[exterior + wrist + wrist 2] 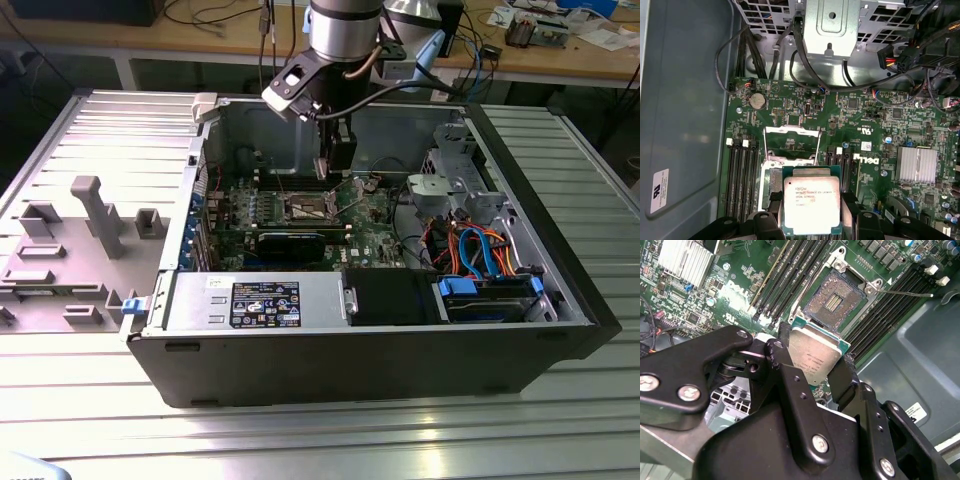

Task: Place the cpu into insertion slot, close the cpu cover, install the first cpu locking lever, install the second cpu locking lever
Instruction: 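Place the cpu into insertion slot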

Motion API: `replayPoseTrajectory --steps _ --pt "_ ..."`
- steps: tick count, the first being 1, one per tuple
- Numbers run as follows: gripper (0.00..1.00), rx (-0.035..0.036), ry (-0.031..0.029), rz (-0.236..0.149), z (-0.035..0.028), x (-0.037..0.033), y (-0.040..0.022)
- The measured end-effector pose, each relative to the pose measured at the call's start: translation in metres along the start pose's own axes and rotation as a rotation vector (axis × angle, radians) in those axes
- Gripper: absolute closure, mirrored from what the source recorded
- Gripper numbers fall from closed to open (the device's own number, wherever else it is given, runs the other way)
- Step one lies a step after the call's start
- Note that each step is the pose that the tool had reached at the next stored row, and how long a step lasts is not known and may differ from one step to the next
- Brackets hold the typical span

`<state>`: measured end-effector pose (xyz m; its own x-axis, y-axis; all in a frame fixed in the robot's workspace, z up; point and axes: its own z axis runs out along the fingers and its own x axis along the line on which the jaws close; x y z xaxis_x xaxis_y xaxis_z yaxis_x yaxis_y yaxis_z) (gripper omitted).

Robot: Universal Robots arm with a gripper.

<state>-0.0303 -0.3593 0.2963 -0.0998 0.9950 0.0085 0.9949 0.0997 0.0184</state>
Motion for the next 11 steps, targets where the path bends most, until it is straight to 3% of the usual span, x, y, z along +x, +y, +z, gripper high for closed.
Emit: replayPoseTrajectory --steps 11 --pt "0.45 0.0 -0.0001 0.0 0.0024 0.0 0.0"
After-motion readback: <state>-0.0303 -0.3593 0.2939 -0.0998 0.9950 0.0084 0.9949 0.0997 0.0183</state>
